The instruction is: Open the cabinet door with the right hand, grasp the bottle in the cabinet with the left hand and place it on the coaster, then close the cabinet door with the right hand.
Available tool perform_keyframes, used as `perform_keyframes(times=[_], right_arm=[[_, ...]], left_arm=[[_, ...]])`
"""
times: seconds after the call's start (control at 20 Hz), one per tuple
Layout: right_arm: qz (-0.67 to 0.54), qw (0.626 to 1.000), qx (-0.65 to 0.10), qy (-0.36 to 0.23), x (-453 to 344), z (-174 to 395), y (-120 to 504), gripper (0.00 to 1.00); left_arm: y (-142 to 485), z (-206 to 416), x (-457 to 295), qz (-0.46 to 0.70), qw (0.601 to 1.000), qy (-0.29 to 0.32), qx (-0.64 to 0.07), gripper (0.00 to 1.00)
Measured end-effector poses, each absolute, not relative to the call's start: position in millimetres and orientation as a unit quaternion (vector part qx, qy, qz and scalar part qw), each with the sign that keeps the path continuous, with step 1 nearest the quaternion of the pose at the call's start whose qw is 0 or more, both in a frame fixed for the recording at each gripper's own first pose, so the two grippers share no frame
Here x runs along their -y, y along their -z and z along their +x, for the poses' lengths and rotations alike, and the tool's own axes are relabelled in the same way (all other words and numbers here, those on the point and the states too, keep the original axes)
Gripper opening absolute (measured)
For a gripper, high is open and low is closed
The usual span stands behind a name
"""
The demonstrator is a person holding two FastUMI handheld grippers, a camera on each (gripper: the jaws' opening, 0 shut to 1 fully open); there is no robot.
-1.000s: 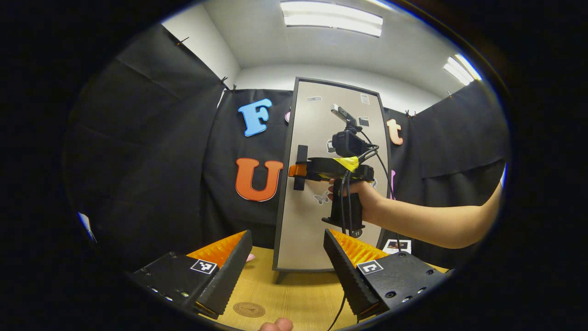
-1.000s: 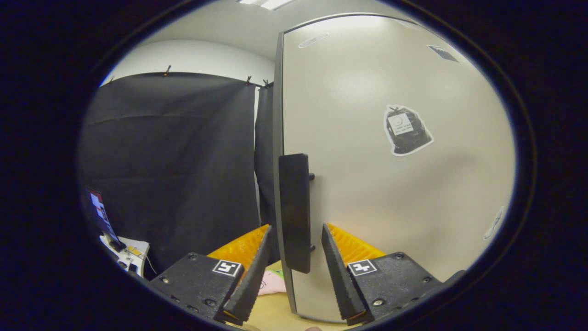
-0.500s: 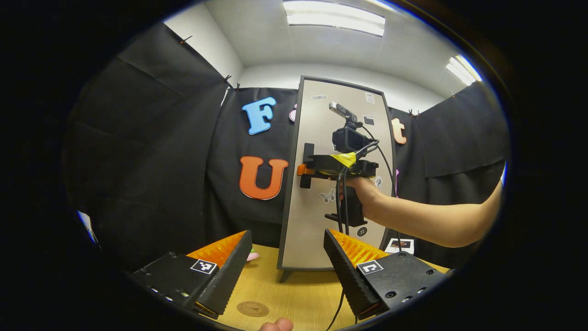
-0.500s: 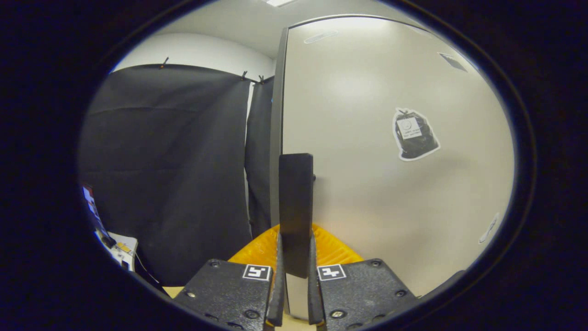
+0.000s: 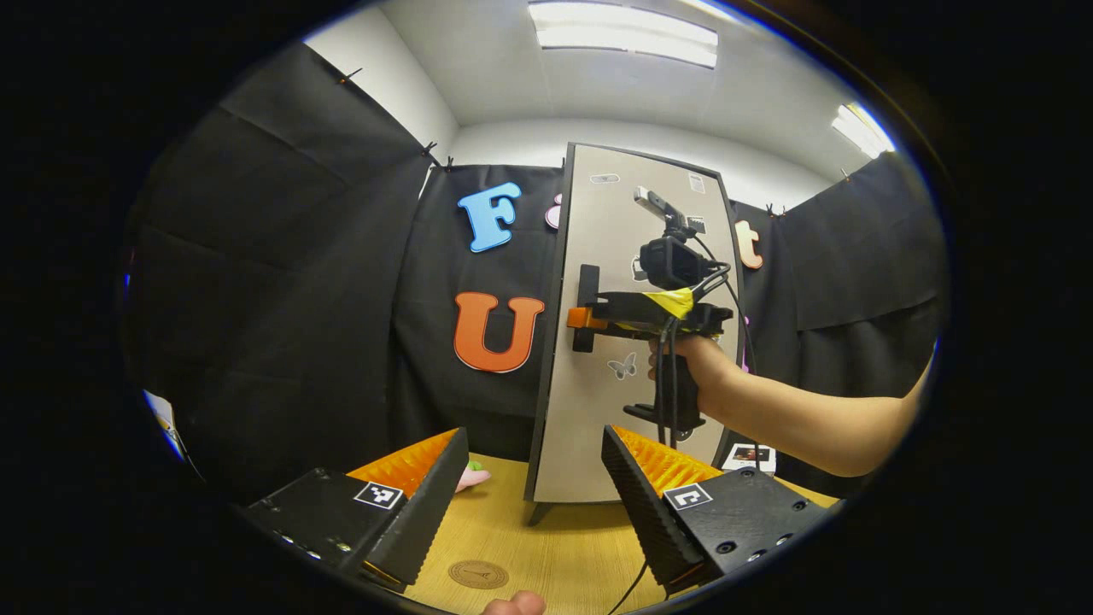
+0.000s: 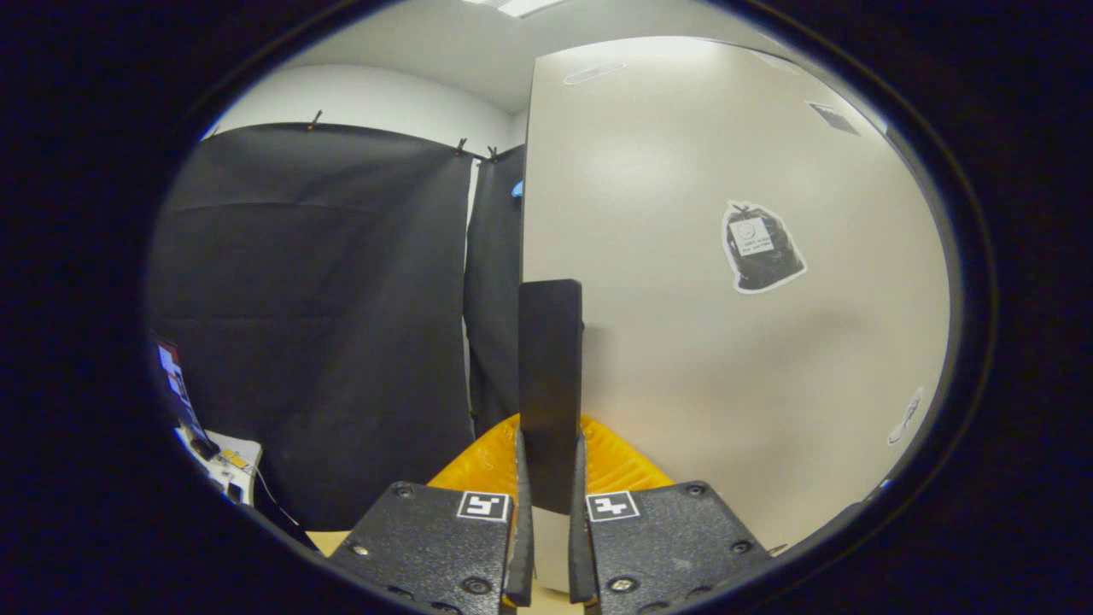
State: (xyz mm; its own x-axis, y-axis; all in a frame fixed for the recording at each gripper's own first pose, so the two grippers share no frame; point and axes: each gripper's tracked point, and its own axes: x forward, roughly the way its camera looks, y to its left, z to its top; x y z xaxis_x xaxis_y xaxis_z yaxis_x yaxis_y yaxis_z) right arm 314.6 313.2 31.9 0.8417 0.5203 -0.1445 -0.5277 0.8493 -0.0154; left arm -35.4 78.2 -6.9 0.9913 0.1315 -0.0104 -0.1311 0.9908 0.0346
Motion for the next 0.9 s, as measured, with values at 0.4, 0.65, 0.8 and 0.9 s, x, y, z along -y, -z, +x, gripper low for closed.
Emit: perform_keyframes(times=[0.4,0.65,0.8,0.9], right_arm=[[-0.022,0.941,-0.068,-0.33,-302.3,280.4,-36.9,0.2],[-0.026,0.937,-0.066,-0.342,-287.5,263.8,-40.0,0.2],[-0.025,0.933,-0.077,-0.35,-276.9,247.1,-42.8,0.2],[-0.025,0.933,-0.077,-0.349,-267.4,238.5,-45.3,0.2]], left_arm=[[15.1,-43.6,-85.6,0.022,0.997,-0.075,-0.02,0.95],[16.7,-42.4,-83.3,0.026,0.997,-0.071,-0.02,0.95],[21.3,-40.8,-75.3,0.024,0.998,-0.06,-0.023,0.95],[19.8,-37.5,-71.8,0.026,0.998,-0.058,-0.019,0.95]])
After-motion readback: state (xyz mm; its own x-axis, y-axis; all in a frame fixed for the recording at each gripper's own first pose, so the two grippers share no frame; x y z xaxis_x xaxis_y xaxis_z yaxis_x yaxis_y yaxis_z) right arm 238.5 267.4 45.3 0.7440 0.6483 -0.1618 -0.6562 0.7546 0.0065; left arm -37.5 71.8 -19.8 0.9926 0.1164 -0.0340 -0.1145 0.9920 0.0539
